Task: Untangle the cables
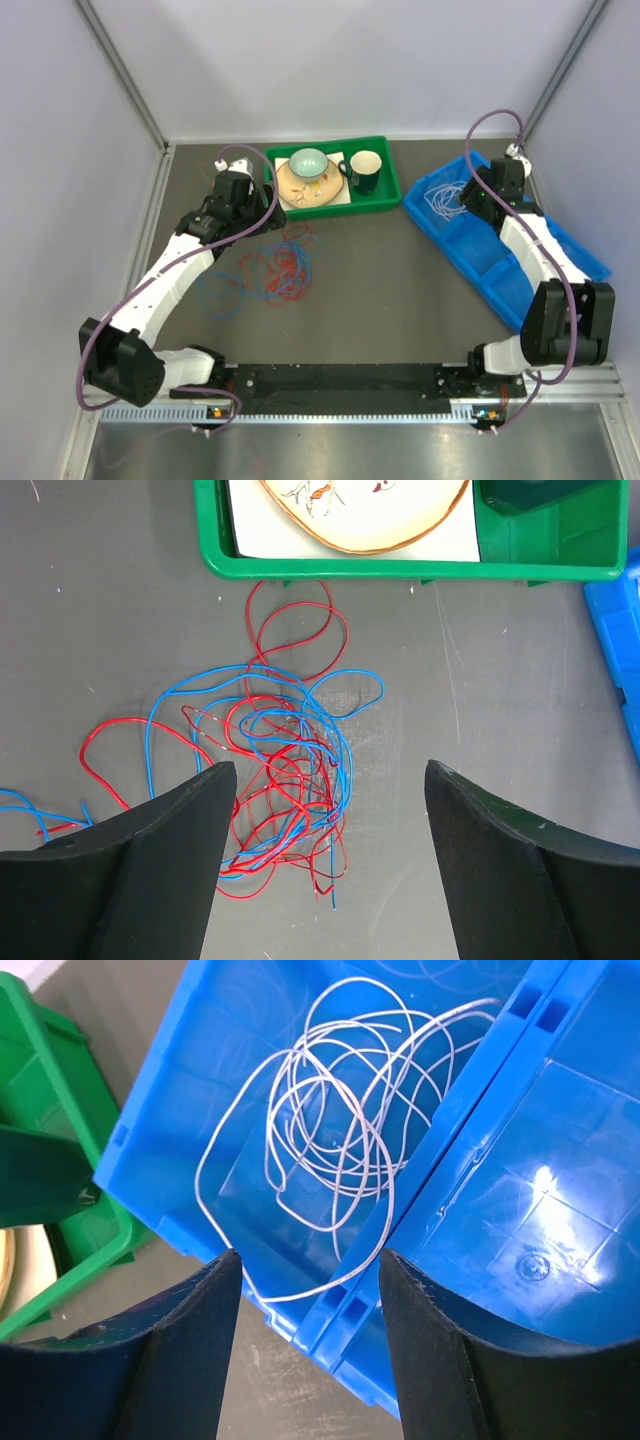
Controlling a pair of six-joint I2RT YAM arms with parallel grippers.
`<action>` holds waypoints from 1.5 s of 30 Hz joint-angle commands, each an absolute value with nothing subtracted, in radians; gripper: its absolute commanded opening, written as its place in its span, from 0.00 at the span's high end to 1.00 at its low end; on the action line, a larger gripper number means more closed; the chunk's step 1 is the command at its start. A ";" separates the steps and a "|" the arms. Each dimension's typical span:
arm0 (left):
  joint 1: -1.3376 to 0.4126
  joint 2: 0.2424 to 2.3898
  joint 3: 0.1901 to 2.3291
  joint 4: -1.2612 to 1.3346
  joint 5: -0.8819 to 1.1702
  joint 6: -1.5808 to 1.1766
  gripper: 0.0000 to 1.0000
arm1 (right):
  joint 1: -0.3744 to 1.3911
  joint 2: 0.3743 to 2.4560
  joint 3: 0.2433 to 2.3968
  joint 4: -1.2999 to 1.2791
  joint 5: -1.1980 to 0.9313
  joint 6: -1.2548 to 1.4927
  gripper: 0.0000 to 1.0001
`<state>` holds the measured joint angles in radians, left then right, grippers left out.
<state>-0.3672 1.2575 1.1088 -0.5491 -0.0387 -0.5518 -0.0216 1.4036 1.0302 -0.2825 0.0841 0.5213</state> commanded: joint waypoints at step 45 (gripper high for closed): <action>-0.316 1.221 1.065 -0.667 -0.202 -0.589 0.17 | 0.722 1.787 1.330 -0.227 -0.041 0.445 0.25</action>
